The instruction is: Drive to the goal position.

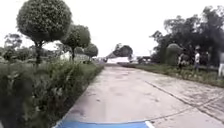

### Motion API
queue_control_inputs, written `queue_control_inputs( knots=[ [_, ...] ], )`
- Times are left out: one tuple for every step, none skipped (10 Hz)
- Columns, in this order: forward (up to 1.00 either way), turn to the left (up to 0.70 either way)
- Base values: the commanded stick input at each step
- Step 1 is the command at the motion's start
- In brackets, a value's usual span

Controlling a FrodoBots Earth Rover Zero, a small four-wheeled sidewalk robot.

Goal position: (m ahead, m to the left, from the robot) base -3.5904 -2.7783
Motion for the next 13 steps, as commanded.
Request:
queue_control_inputs(
  knots=[
    [0.5,0.0],
    [0.5,0.0],
    [0.5,0.0],
    [0.5,-0.02],
    [0.5,-0.24],
    [0.5,-0.37],
    [0.5,0.0],
    [0.5,0.0],
    [0.5,0.0],
    [0.5,0.0],
    [0.5,0.0],
    [0.5,0.0],
    [0.5,0.0]
  ],
)
